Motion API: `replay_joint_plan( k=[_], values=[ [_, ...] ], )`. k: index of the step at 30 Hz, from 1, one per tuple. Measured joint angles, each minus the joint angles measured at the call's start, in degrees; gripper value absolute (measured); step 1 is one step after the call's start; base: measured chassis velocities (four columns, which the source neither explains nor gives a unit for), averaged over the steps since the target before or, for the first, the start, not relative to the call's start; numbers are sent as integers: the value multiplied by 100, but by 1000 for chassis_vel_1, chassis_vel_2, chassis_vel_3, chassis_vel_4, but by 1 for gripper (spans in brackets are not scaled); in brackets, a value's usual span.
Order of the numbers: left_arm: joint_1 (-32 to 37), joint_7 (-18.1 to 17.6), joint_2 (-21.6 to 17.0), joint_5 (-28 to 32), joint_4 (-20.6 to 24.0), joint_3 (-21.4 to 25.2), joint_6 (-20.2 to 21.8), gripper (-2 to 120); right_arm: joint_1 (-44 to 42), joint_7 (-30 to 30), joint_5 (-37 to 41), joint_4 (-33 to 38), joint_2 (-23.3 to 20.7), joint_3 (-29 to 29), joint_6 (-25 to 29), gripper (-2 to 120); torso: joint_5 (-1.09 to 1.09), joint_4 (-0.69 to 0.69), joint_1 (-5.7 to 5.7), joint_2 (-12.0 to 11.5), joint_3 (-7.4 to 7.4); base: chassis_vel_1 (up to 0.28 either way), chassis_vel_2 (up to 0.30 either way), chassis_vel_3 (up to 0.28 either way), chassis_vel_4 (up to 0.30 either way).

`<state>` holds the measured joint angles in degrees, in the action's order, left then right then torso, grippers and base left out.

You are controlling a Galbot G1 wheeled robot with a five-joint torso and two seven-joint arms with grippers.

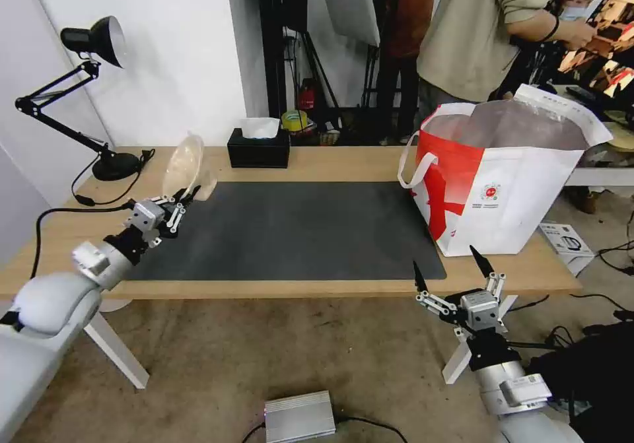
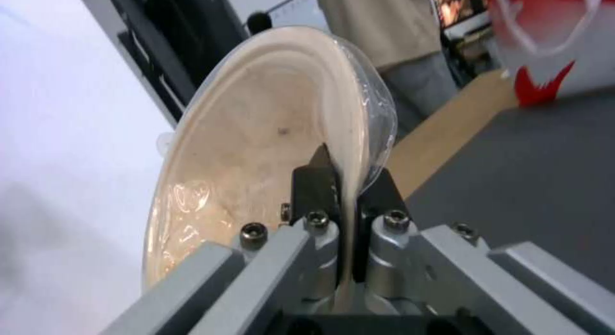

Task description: Pick up the trash from the table and place it into the takeout bag.

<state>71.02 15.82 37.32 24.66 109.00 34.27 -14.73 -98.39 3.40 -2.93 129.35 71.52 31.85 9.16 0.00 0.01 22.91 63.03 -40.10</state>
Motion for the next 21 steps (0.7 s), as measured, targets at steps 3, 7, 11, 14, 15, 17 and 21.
replay_joint_plan(
  k=[3, 7, 11, 14, 15, 17, 21],
  values=[
    [213, -145, -108, 59, 253, 123, 29, 0, 0, 1, 0, 0, 0, 1, 0, 100, -1, -1, 0, 0, 0, 0, 0, 0, 0],
    [571, -320, -392, 236, 645, 353, 85, 0, 0, 0, 0, 0, 0, 0, 0, 100, 0, -1, 0, 0, 0, 0, 0, 0, 0],
    [753, -415, -804, 702, 914, 580, -3, 0, 0, 0, 0, 0, 0, 0, 0, 100, 0, -1, 0, 0, 0, 0, 0, 0, 0],
    [686, -533, -1020, 833, 979, 582, -25, 0, 0, 0, 0, 0, 0, 0, 0, 100, 0, -1, 0, 0, 0, 0, 0, 0, 0],
    [658, -570, -1101, 879, 1003, 577, -29, 0, 0, 0, 0, 0, 0, 0, 0, 100, 1, -2, 0, 0, 0, 0, 0, 0, 0],
    [643, -604, -1170, 924, 1013, 573, -29, 0, 0, 0, 0, 0, 0, 0, 0, 100, 1, -2, 0, 0, 0, 0, 0, 0, 0],
    [439, -658, -1398, 1025, 952, 537, -45, 0, 0, 0, 0, 0, 0, 0, 0, 100, -1, -1, 0, -1, 0, 0, 0, 0, 0]
  ],
)
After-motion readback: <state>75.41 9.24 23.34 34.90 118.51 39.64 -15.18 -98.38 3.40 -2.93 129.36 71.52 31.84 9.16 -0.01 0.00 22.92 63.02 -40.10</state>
